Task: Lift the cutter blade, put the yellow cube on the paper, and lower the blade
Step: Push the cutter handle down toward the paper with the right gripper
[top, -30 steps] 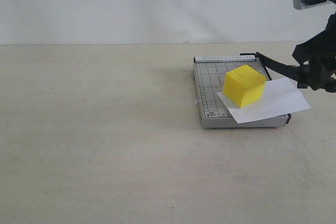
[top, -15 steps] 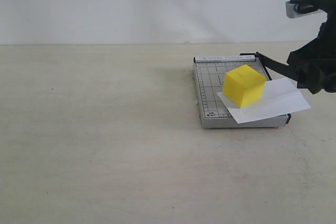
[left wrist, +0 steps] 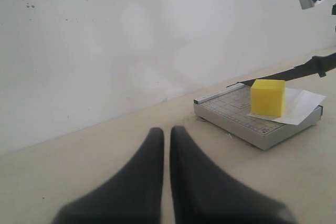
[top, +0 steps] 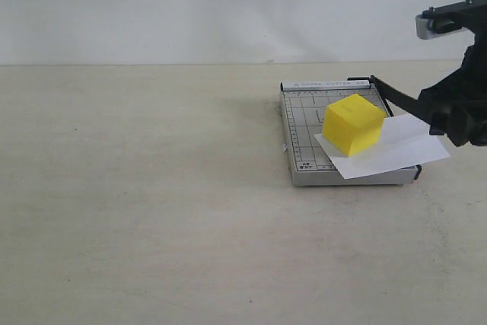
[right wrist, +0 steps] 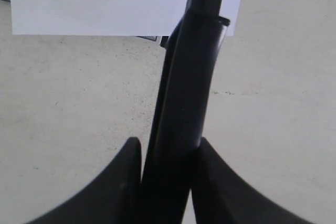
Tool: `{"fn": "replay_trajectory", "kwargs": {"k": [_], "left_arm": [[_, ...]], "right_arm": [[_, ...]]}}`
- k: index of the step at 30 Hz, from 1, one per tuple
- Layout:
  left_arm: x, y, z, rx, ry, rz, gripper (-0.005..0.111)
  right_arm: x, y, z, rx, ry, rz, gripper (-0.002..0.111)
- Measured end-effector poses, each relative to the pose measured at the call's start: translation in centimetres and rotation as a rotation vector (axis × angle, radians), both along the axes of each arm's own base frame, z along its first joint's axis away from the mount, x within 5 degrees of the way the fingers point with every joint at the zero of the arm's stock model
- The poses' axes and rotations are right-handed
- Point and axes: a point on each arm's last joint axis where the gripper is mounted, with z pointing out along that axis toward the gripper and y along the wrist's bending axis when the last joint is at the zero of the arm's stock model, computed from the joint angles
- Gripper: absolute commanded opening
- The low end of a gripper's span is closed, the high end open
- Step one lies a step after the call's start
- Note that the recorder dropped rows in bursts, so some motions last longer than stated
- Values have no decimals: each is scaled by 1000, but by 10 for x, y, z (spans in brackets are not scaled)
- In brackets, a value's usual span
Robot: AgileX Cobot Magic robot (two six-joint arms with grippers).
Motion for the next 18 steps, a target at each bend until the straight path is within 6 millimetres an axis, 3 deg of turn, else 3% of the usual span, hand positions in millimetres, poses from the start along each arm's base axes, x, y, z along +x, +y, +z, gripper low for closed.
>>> {"fn": "replay_trajectory", "kwargs": {"k": [10,18], "left_arm": [[0,0,0,0,0,0,4],[0,0,0,0,0,0,4]], "right_arm": [[-25,-1,-64,18,-29,-4,0],[-38,-3,-94,25,-89,-4,0]]}}
